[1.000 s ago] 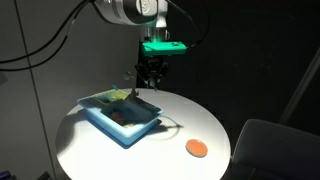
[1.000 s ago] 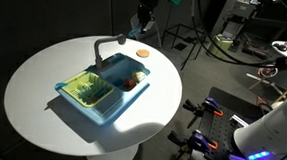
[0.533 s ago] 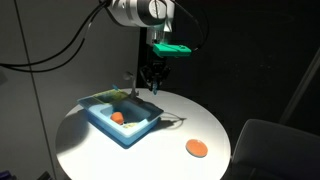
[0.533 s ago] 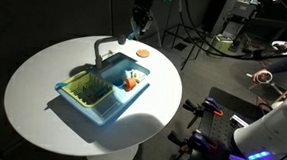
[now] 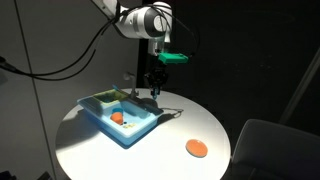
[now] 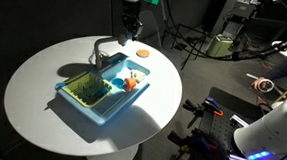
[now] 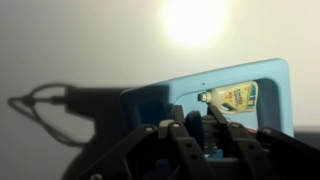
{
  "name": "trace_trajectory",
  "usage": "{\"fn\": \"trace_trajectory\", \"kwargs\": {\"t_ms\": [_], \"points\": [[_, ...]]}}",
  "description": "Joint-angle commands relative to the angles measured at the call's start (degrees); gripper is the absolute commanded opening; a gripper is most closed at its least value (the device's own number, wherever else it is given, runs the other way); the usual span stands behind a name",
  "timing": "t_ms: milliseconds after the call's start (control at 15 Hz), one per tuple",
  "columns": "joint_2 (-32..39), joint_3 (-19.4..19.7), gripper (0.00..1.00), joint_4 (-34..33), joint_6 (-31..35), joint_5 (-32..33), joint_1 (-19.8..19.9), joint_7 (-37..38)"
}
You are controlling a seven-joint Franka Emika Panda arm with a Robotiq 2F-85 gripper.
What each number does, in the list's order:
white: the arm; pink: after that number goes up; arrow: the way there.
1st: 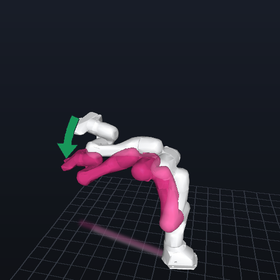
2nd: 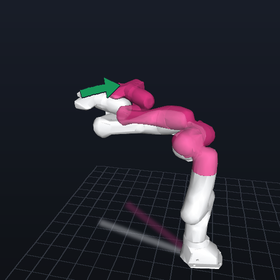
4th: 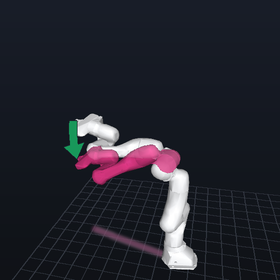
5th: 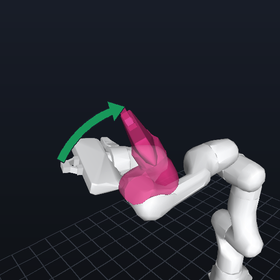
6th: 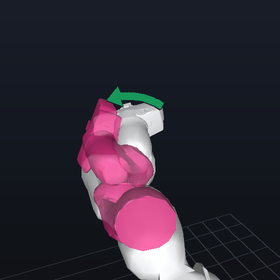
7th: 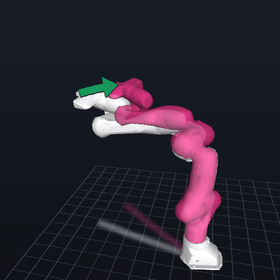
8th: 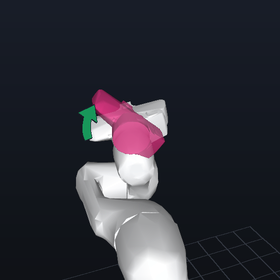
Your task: Move the toy brush to the right slot on the toy sink
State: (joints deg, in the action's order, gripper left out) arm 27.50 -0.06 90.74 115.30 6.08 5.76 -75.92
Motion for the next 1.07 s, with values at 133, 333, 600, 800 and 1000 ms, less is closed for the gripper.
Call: {"fn": "trace_trajectory", "kwargs": {"t_ms": [133,333,600,800,1000], "points": [[6.4,-1.3,0.07,-7.9,-1.6,2.8,-0.8,-3.4],[8.3,-1.6,0.07,-9.3,-1.6,3.2,-1.0,-4.2],[9.8,-1.8,0.07,-10.1,-1.4,2.9,-0.8,-5.1],[10.6,-1.8,0.07,-10.3,-1.4,3.0,-0.8,-5.3],[11.4,-1.8,0.07,-10.5,-1.6,3.1,-0.9,-5.5]]}}
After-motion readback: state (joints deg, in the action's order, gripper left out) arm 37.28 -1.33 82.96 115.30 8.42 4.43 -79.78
